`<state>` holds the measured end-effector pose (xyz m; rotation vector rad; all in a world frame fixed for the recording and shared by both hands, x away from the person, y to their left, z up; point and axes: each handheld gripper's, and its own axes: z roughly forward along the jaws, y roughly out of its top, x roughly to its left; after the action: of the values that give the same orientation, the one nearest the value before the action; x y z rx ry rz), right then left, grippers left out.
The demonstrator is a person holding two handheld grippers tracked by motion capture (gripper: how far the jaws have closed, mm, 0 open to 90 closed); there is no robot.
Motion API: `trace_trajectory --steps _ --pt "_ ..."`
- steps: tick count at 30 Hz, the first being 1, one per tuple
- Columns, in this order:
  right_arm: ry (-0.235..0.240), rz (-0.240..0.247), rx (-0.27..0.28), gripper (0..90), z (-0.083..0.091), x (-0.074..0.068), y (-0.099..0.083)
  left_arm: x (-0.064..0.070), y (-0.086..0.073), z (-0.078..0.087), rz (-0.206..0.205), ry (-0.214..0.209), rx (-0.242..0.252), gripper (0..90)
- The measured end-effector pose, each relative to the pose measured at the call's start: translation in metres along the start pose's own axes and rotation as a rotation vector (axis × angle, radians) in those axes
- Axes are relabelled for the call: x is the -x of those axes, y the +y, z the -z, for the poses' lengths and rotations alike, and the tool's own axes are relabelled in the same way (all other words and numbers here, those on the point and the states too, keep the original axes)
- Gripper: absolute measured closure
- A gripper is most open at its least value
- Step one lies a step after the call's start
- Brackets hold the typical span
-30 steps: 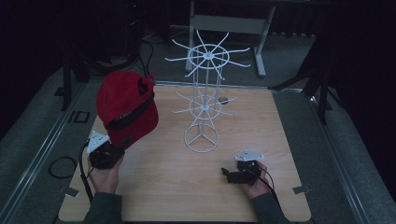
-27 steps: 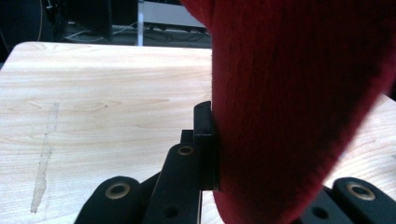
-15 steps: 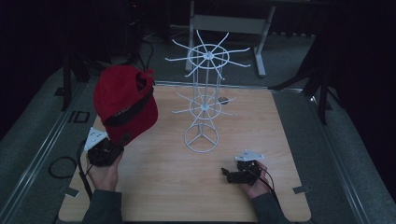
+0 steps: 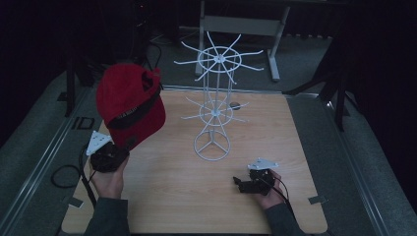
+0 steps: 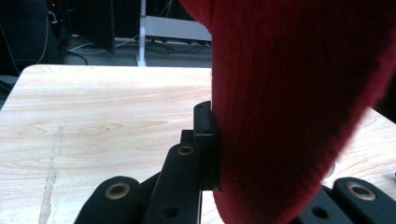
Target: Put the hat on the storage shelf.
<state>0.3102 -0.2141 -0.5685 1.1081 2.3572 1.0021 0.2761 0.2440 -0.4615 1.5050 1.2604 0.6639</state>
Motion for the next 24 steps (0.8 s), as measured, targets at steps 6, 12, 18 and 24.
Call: trace_trajectory --steps 6,12,18,24 --pt "0.000 0.000 0.001 16.8 0.000 0.000 0.000 0.002 0.007 0.002 -0.010 -0.002 0.013 86.1" --pt "-0.001 0.000 0.001 16.9 0.000 0.000 0.000 0.004 0.014 0.003 -0.016 -0.003 0.025 86.1" --pt "0.000 -0.003 0.002 16.8 0.000 0.000 0.000 0.006 0.019 0.004 -0.019 -0.004 0.034 86.1" --pt "0.000 -0.003 0.001 16.8 0.000 0.000 0.000 0.007 0.024 0.005 -0.024 -0.004 0.041 86.1"
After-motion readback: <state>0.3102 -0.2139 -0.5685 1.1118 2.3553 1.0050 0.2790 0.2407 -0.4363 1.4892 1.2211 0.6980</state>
